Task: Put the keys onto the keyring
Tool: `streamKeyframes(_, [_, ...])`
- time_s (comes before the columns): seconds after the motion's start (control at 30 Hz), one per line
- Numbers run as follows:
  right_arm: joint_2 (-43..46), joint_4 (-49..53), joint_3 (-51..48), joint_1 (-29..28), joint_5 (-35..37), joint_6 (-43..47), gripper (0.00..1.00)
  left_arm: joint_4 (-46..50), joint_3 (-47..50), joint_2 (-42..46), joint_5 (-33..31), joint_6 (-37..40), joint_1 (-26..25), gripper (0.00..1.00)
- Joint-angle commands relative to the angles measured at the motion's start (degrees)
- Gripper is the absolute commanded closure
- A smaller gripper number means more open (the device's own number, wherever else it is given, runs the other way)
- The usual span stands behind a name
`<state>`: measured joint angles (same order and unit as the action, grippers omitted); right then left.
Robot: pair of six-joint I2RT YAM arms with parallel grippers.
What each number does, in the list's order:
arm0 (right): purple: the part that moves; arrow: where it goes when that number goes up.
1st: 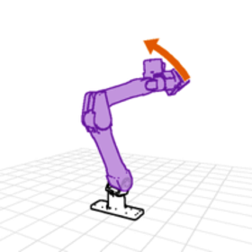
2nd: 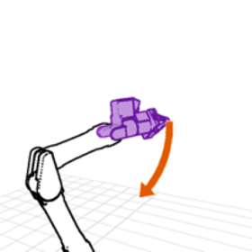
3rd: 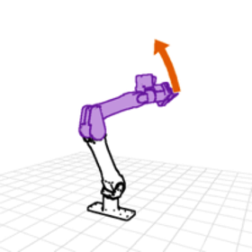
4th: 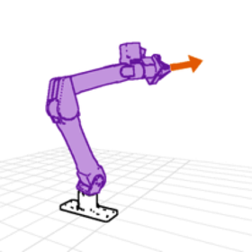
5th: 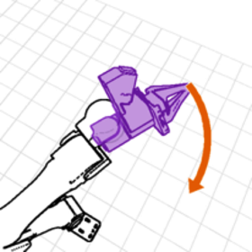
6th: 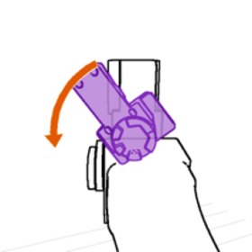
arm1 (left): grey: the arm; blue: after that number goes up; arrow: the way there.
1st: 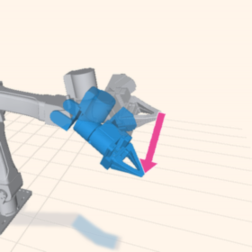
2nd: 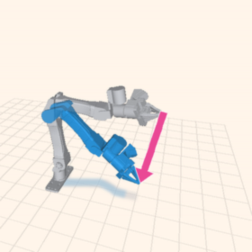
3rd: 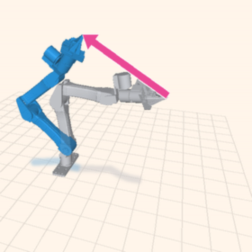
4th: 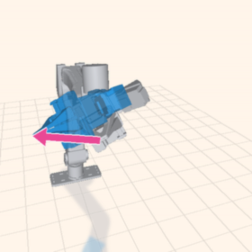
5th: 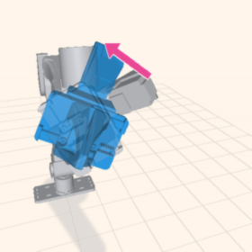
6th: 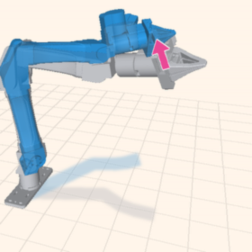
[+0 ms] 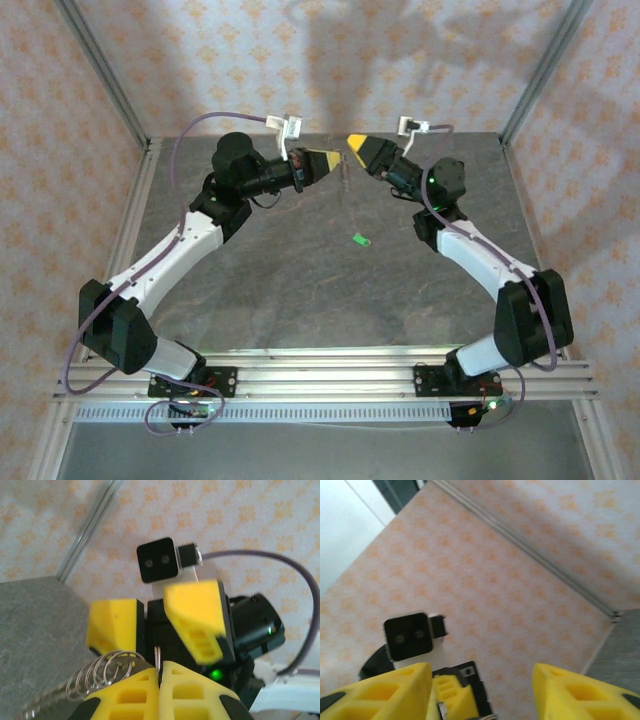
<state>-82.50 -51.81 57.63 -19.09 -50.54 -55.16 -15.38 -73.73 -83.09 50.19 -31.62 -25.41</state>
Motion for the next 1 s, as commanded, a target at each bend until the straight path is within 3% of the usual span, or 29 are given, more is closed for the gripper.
streamKeyframes(0.0, [5.0, 8.8, 0.2, 1.7, -2.9, 6.9, 0.41, 7.0, -3.6, 2.0, 2.8, 8.4, -0.2, 1.0])
streamKeyframes(0.17, [9.1, 26.8, 2.2, 2.2, -8.8, 20.5, 0.39, 16.4, -7.3, 1.3, 6.0, 16.1, 0.0, 1.0])
streamKeyframes(0.3, [10.1, 33.2, 3.4, 2.2, -14.1, 25.7, 0.43, 22.6, -10.5, 0.0, 9.2, 20.4, 0.1, 1.0])
streamKeyframes(0.57, [10.3, 32.2, 3.6, 2.3, -17.8, 25.6, 0.57, 30.3, -14.5, -2.2, 14.0, 25.4, 0.1, 1.0])
streamKeyframes(0.97, [11.1, 28.6, 3.7, 2.2, -19.8, 23.1, 0.63, 33.7, -15.4, -2.9, 16.5, 27.8, -0.1, 1.0])
